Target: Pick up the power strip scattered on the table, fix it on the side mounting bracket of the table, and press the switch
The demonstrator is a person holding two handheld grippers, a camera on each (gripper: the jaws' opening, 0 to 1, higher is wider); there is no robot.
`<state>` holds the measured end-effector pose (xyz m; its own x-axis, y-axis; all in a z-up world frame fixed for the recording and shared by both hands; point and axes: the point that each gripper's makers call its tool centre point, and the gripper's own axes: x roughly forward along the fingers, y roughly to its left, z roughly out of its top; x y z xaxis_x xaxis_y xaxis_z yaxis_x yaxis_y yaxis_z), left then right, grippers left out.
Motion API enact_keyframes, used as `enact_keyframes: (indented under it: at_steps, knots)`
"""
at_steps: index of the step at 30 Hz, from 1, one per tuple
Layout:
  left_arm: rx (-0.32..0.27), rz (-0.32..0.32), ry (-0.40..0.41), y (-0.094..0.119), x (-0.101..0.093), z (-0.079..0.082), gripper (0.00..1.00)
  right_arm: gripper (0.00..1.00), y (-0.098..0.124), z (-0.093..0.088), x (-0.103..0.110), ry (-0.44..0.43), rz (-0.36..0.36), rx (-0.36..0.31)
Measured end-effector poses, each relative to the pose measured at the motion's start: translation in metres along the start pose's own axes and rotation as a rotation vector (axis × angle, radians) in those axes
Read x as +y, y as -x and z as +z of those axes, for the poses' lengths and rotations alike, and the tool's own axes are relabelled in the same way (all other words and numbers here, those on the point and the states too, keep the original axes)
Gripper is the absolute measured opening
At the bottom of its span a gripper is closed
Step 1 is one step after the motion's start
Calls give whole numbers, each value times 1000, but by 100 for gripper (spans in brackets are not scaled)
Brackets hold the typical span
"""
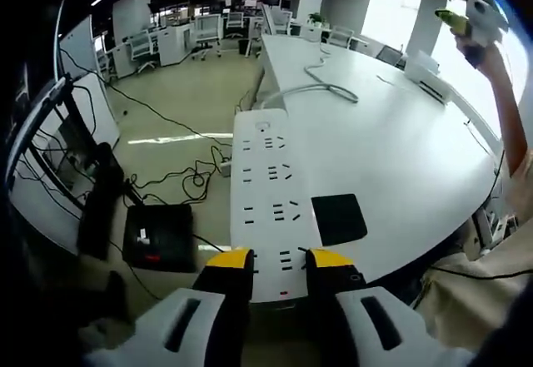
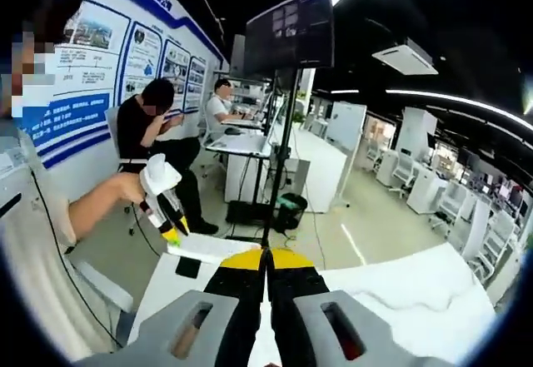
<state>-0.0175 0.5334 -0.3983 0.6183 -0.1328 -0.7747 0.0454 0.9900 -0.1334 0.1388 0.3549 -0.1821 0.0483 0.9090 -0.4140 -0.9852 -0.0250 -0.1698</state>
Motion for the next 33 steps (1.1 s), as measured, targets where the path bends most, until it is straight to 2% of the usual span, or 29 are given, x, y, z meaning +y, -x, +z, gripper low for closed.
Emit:
enact_keyframes:
  at_steps: [8,22,33]
  knots:
    - [18,5,-3,0,0,0,30,0,-35,1,-1,11,57,66]
    - [56,8,-19,-1,0,0,30,0,-104,-9,12,116,140,283]
    - [79,14,-25,1,-4,-1,30,0,-145,-8,25,166,190,351]
